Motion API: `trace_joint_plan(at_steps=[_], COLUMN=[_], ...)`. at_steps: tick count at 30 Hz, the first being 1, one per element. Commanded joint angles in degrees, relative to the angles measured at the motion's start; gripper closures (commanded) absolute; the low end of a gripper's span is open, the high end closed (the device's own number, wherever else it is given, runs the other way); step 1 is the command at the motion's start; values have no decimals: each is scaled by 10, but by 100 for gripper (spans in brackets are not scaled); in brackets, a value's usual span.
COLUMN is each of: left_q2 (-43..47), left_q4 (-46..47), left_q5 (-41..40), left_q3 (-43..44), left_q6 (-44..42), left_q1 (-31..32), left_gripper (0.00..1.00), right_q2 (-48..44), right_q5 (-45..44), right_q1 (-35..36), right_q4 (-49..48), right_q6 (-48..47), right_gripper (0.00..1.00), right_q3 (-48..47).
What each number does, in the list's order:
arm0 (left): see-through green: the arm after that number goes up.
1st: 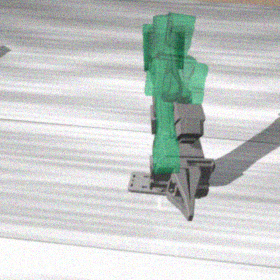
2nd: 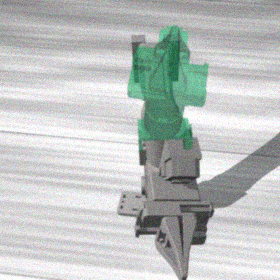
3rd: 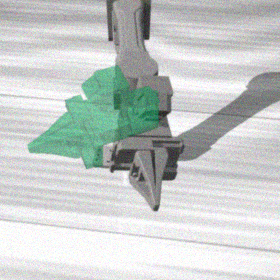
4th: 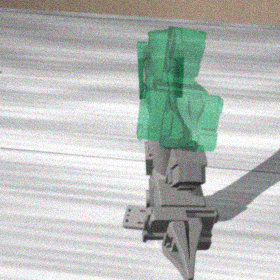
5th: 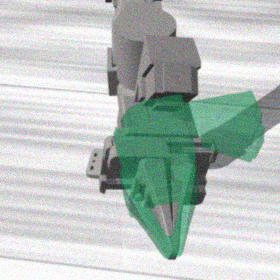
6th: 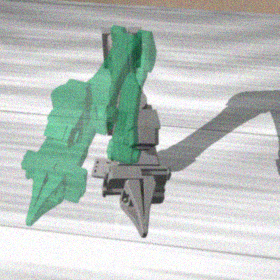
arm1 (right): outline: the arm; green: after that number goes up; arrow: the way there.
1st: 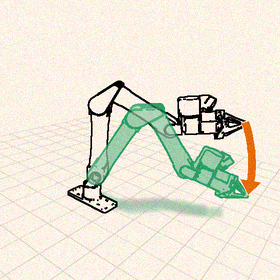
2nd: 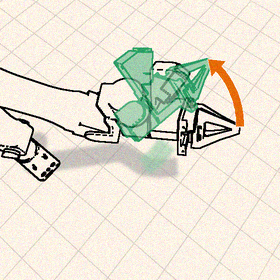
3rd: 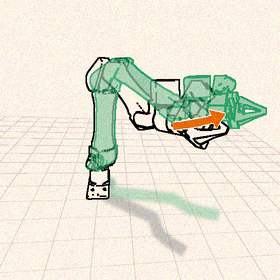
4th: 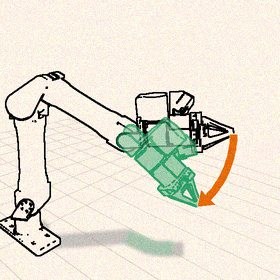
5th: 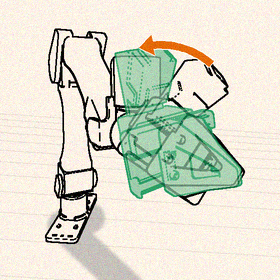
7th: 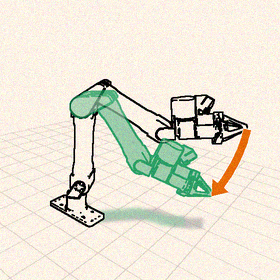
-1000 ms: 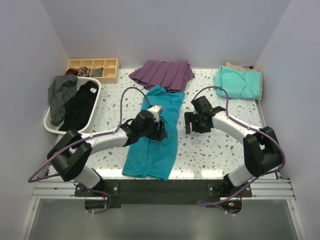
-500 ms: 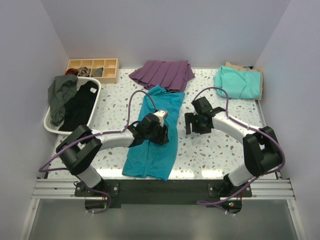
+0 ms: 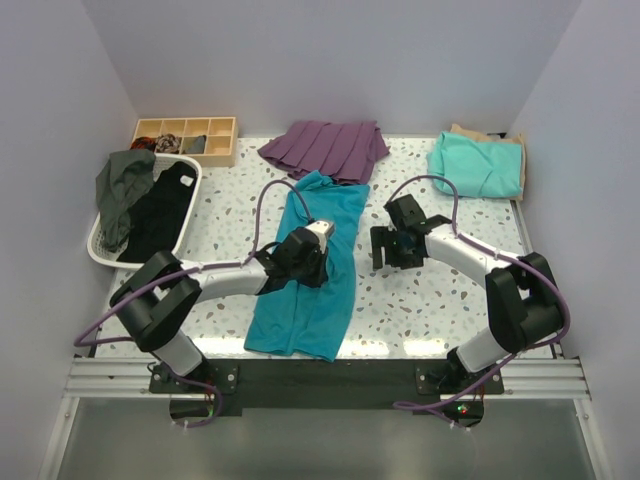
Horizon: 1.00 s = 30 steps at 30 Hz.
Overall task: Fold and stack the t-shirts
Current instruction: Rotate the tshirt 90 degrees
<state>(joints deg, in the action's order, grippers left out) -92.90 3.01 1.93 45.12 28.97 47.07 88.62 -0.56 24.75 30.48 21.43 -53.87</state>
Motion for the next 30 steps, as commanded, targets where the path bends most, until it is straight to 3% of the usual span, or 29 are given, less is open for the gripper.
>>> trace_joint_plan(at_steps=[1, 8, 18, 19, 22, 25, 30], left_q2=[47, 95, 71, 69, 86, 125, 200], left_q4=[-8, -55, -92, -94, -111, -142, -208], left_q5=[-32, -41, -60, -64, -93, -131, -223], left_q3=[-6, -41, -85, -86, -79, -56, -4], left_q6=[8, 36, 83, 84, 80, 74, 71], left_q1=[3, 4, 4, 4, 4, 4, 4], left_gripper=[100, 100, 100, 86, 71, 61, 58], right_q2=[-12, -11, -19, -22, -34, -45, -31], right_q5=[-1, 5, 21, 26, 48, 87, 175], right_q1=[-1, -1, -1, -1, -1, 0, 7], right_q4=[-17, -21, -23, -24, -34, -53, -95], right_q6=[4, 4, 2, 1, 5, 9, 19], right_gripper=[23, 23, 23, 23, 23, 23, 25], right_q3=[5, 8, 3, 3, 1, -8, -43])
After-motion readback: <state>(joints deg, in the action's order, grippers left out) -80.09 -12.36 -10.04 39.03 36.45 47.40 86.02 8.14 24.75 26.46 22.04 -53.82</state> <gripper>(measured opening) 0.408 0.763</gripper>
